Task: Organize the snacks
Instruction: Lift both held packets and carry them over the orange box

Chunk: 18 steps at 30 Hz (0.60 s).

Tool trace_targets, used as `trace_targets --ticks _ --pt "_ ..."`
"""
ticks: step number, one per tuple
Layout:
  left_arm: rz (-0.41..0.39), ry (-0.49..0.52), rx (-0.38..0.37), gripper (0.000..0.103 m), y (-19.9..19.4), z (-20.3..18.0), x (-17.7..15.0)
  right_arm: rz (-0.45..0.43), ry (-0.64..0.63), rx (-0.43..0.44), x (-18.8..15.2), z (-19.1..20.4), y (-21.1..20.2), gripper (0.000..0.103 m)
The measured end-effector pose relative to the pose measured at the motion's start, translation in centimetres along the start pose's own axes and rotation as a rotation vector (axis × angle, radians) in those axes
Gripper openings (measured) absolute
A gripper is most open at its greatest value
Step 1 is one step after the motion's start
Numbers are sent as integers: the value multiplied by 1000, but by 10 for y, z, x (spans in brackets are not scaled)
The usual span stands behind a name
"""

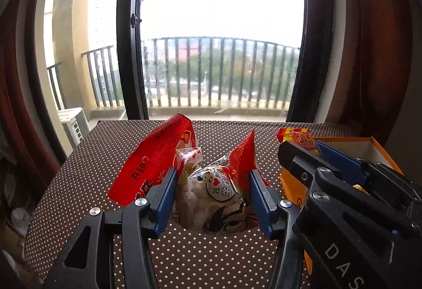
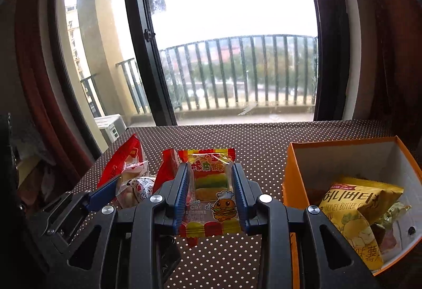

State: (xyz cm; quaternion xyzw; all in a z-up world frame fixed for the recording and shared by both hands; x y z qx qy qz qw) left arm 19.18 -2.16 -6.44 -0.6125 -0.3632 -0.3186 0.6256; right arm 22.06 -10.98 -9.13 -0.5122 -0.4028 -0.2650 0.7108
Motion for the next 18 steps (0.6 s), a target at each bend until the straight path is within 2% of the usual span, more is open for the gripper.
trace_targets --ticks 9,18 --pt "-25 33 -61 54 -5 -35 7 -50 1 -53 13 -30 -21 36" --pt "-37 86 -134 54 7 -74 20 -94 29 -126 24 -72 -37 36"
Point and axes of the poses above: each gripper's, at about its wrist camera, not at the fingertips, and y roughly the way its jaws point, z to its left, x to its top, the point moved 9 cm from there along y, roughly the way its jaws point, and after that the axes turned 3 degrees about x, right-handed, at the moved point
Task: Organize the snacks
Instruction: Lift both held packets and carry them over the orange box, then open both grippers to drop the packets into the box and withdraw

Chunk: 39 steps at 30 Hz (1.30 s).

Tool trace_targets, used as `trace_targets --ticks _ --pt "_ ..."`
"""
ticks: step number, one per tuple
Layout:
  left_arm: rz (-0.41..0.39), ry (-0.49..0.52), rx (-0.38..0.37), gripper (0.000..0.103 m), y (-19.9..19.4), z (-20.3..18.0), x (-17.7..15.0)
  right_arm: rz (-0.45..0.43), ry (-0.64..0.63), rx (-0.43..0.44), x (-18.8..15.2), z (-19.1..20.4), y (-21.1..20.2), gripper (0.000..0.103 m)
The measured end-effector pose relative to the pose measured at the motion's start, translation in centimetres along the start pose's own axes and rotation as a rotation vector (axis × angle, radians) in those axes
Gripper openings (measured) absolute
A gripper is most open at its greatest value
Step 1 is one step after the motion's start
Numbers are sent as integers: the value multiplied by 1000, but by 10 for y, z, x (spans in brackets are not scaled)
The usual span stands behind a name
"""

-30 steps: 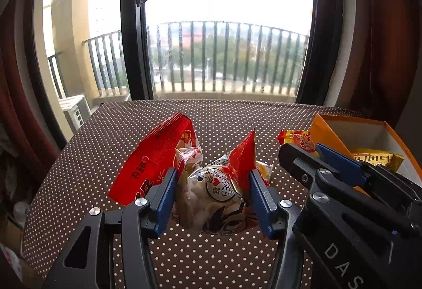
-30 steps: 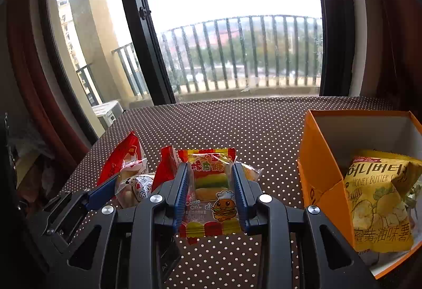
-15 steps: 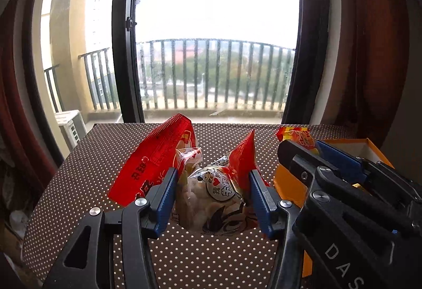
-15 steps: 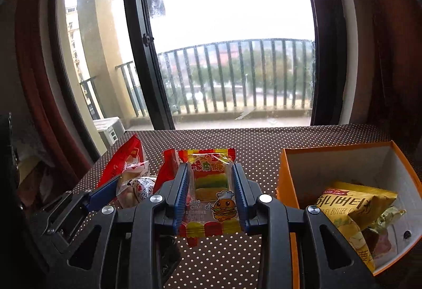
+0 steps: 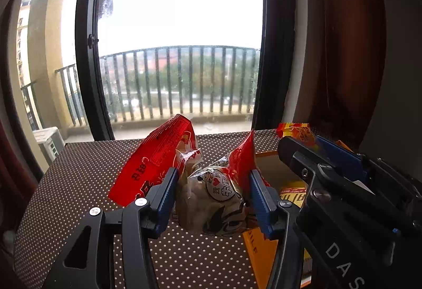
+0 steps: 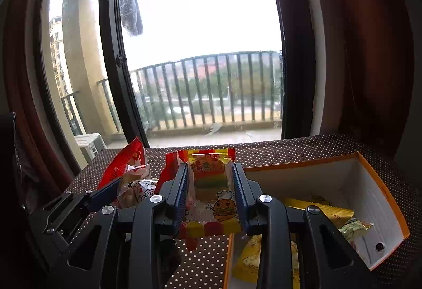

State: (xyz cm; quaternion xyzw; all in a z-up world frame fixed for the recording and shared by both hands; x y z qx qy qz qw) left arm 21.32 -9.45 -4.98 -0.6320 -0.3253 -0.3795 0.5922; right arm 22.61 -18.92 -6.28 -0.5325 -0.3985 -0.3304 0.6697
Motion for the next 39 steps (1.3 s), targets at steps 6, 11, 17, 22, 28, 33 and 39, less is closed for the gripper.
trace_targets --ticks 6,11,17,22,28,33,39 --pt "12 26 -59 54 20 -21 4 -6 27 -52 1 -33 -1 36" --pt "37 53 -119 54 34 -44 4 -10 50 -106 1 -58 0 36" --pt "69 102 -159 54 54 -70 -4 17 102 -160 -11 -90 3 36" --pt "86 126 -177 54 70 -82 -7 31 131 -191 -18 -110 4 36" --pt "111 158 -201 53 88 -103 -7 34 170 -234 -24 -133 6 36" --pt "162 150 -219 52 103 -109 -6 32 202 -252 -23 -148 7 36" --pt "222 124 -270 53 118 -110 -6 18 218 -266 -19 -159 10 36"
Point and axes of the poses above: each gripper's, at about its wrist camera, not at the fingertips, and y roughly the way its jaws point, z to its left, x to its top, the point moved 9 cm from there along y, roughly the way its jaws point, and after that the axes turned 3 degrees about x, right-handed, at the moved point
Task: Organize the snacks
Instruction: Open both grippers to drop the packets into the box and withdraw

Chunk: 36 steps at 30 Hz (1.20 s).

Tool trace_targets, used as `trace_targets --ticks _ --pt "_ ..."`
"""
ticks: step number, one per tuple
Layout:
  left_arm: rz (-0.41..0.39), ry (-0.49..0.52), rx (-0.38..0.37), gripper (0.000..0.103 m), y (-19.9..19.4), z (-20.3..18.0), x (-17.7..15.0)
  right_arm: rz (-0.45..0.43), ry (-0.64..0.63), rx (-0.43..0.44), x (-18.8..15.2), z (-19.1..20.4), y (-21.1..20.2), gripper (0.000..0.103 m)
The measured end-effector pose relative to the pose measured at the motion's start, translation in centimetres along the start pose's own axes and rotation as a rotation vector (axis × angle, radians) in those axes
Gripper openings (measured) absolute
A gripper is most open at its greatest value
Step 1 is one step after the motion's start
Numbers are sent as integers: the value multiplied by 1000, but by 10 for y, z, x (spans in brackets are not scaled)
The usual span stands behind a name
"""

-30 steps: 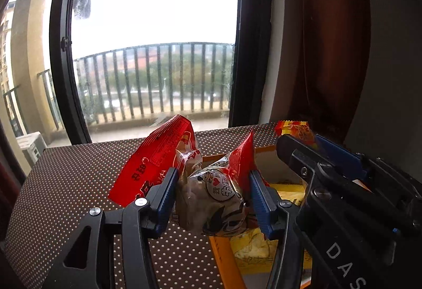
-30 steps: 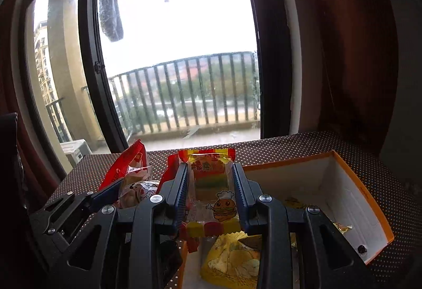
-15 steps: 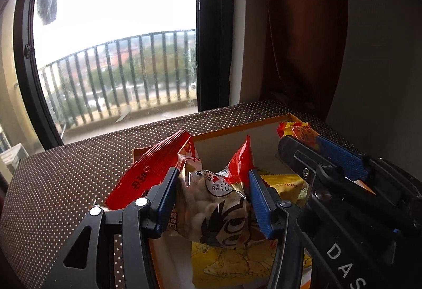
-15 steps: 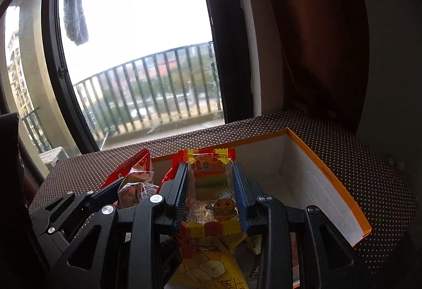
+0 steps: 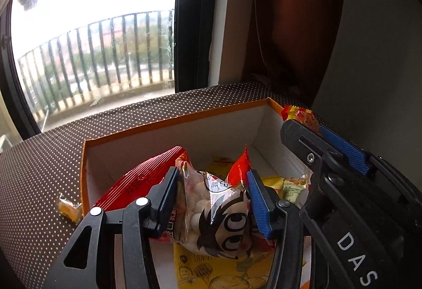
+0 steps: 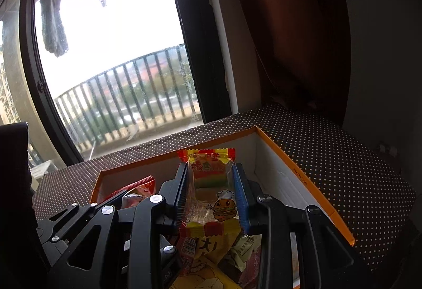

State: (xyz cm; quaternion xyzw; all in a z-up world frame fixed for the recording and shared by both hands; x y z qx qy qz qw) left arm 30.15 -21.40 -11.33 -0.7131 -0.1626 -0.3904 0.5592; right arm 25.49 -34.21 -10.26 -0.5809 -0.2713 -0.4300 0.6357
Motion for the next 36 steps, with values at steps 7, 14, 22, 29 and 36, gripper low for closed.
trace_targets --ticks 7,14,22,29,36 --pt "72 -42 62 97 15 22 -6 30 7 12 -7 3 14 36" --pt "97 -45 109 98 5 58 -10 49 -16 102 -11 30 18 36" --pt "82 30 173 98 -7 81 -6 95 -41 152 -13 56 33 36" --pt "97 21 137 98 0 78 -12 146 -96 146 -17 65 38 76" --pt "75 24 133 98 -12 67 -15 153 -99 123 -22 62 25 83"
Point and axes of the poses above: each gripper's, at about its wrist camera, not at the fingertips, and y roughly the way its jaws point, z to its left, x to its top, the point moved 9 cm from there along y, roughly the way its jaws point, and after that the axes turned 3 degrees about x, right-handed, at the moved point
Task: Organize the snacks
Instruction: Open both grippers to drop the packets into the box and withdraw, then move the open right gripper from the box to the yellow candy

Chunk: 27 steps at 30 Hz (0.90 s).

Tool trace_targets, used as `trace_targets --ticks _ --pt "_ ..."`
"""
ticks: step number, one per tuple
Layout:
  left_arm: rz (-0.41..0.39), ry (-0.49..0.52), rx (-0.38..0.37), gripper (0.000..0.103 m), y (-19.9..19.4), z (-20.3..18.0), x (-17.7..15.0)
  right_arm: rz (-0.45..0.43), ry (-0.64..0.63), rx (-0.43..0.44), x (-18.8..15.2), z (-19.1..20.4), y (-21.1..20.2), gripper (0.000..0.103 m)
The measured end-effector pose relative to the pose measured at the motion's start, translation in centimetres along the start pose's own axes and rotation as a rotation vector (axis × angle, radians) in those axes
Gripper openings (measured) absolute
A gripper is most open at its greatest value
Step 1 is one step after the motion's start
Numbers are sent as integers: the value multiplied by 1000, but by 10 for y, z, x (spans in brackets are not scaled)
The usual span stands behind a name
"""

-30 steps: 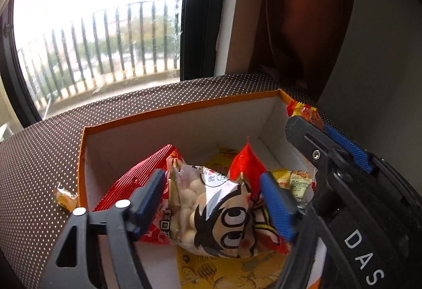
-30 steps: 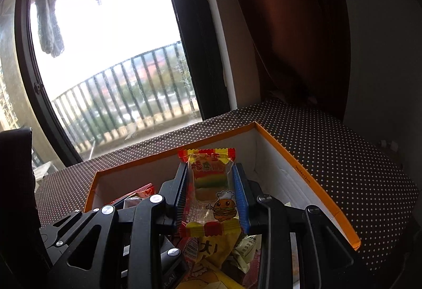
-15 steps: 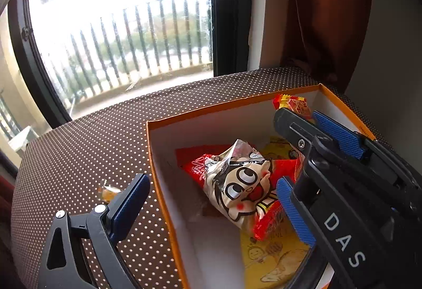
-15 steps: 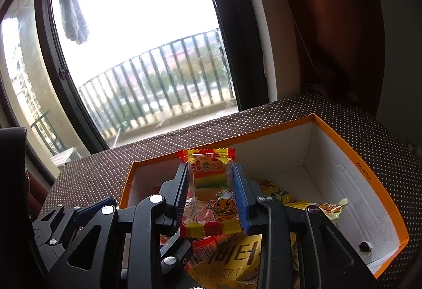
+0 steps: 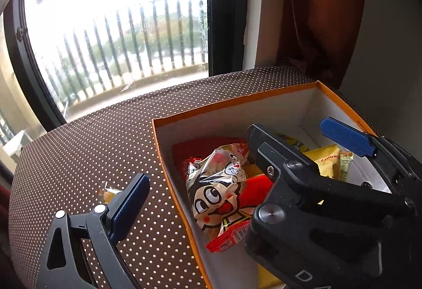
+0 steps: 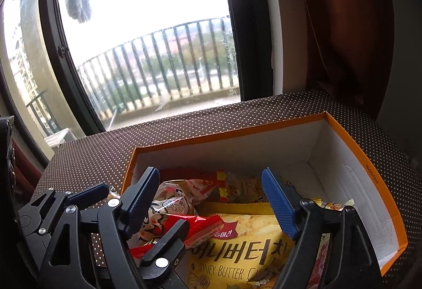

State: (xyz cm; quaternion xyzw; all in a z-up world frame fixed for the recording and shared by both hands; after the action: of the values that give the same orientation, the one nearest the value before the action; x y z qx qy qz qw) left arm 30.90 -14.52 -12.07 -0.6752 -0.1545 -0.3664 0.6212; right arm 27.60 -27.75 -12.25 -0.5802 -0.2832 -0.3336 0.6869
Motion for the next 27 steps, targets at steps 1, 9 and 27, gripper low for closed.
trace_targets --ticks 1,9,27 --pt "-3 2 -1 98 -4 -1 -2 -1 0 -3 -1 1 -2 84" --pt "-59 0 4 98 -27 0 -13 -24 -17 -5 -9 13 -24 84" --pt "-164 -58 52 98 -91 15 -44 -57 -71 1 -23 70 -63 91"
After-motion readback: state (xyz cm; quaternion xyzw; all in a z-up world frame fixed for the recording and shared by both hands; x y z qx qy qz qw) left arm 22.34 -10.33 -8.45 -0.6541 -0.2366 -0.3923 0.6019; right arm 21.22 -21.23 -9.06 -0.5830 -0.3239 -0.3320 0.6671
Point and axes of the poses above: each gripper's, at about its wrist camera, not at the fingertips, and y roughly the way its jaws point, z to its left, x to its top, the point moved 9 cm from there along y, roughly the way its jaws point, and after that the axes turned 3 degrees about x, right-handed, at the moved point
